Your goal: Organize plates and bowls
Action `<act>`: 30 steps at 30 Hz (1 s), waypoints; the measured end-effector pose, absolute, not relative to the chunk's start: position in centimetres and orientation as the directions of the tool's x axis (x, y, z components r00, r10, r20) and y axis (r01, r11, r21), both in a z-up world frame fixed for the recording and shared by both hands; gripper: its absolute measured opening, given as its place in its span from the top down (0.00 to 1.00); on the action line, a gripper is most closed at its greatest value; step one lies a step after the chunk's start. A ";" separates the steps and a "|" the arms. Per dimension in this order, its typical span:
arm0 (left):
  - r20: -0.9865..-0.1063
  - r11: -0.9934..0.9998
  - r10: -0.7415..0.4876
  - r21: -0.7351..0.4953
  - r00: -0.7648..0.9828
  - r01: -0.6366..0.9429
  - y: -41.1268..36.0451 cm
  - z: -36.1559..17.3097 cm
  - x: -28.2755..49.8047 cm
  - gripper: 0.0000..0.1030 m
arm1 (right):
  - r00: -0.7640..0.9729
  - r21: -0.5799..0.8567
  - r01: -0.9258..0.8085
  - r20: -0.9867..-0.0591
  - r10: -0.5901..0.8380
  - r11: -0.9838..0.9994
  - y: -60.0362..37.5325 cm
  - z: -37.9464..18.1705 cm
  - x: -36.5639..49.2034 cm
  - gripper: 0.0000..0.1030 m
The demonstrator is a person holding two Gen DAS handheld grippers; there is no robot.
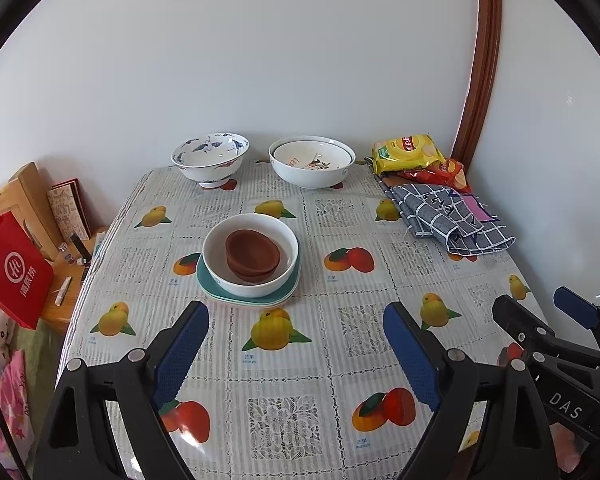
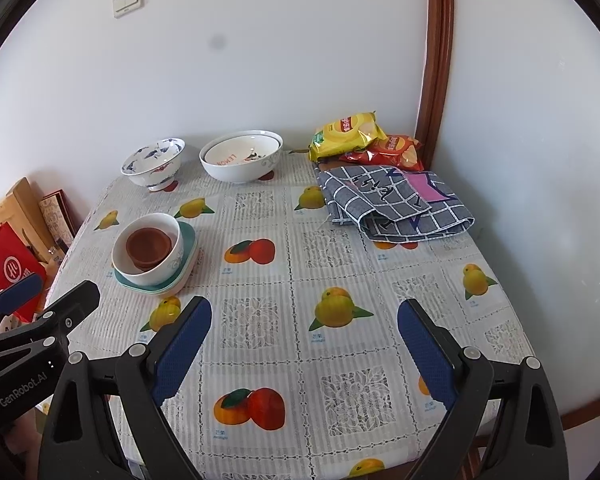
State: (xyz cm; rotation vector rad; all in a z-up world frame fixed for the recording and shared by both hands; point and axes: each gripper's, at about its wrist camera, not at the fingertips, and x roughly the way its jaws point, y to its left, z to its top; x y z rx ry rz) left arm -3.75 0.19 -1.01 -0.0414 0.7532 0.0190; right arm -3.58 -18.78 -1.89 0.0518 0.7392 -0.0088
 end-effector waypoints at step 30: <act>-0.687 0.999 0.004 -0.036 0.727 -0.039 0.5 -1.3 -3.6 0.14 | 0.740 0.041 0.029 -0.672 0.006 0.999 -18.5 -1.7 -3.7 0.09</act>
